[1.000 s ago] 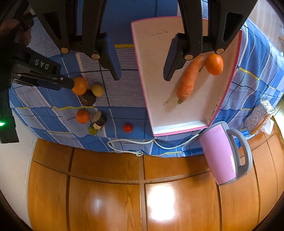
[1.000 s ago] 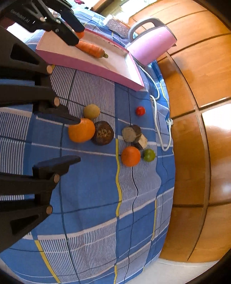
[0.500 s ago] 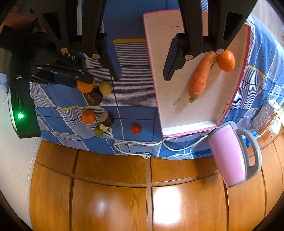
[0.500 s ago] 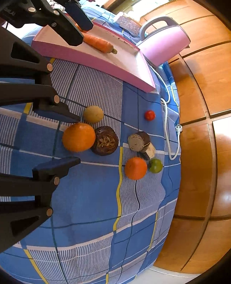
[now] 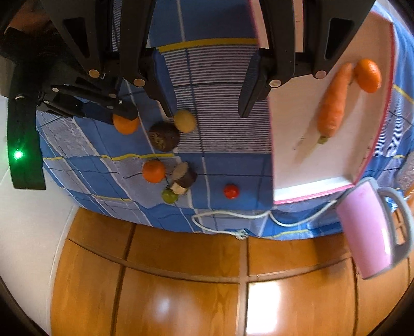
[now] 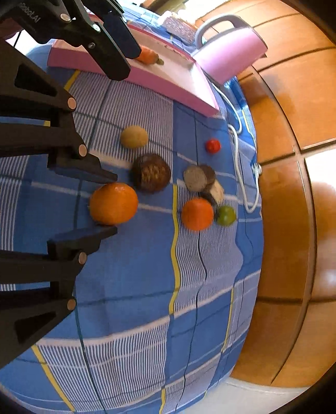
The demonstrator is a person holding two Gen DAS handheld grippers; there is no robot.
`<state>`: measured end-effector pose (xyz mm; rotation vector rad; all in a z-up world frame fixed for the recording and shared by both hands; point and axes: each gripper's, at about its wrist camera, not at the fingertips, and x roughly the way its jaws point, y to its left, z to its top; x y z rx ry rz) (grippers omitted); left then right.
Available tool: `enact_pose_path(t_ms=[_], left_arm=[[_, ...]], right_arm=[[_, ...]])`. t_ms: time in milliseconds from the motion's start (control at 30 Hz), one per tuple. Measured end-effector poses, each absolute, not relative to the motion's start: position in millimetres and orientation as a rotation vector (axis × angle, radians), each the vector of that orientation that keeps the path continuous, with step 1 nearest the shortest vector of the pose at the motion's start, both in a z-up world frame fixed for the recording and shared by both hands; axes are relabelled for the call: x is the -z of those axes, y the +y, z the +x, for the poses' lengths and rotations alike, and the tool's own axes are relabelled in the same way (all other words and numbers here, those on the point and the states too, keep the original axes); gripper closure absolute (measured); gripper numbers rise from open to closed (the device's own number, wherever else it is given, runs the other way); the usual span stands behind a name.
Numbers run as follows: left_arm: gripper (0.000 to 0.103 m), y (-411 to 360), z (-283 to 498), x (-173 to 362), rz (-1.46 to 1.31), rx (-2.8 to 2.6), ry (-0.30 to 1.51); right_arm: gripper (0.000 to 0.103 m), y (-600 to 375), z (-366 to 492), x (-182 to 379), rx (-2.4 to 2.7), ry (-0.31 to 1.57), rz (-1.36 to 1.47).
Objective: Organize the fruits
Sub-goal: 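Grasp the yellow potato with the left tool while the right tool grasps an orange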
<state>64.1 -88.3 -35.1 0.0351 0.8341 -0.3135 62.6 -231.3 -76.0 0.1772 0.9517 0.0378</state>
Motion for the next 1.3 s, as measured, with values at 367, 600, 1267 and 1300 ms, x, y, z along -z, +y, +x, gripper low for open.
enact_pose_path(t_ms=[367, 600, 1267, 1300], left_arm=[[0.053, -110.3, 89.6, 60.3, 0.033, 0.354, 0.915], [0.053, -115.8, 101.0, 69.9, 0.032, 0.354, 0.934], [0.077, -113.5, 90.2, 78.3, 0.027, 0.338, 0.939], [0.077, -112.5, 88.1, 78.0, 0.027, 0.338, 0.94]], right_arm=[[0.07, -242.7, 65.4, 77.2, -0.018, 0.94, 0.178], [0.07, -243.0, 66.3, 78.1, -0.024, 0.933, 0.179], [0.07, -238.6, 66.2, 83.3, -0.026, 0.941, 0.164], [0.07, -238.3, 65.4, 82.9, -0.029, 0.941, 0.166]])
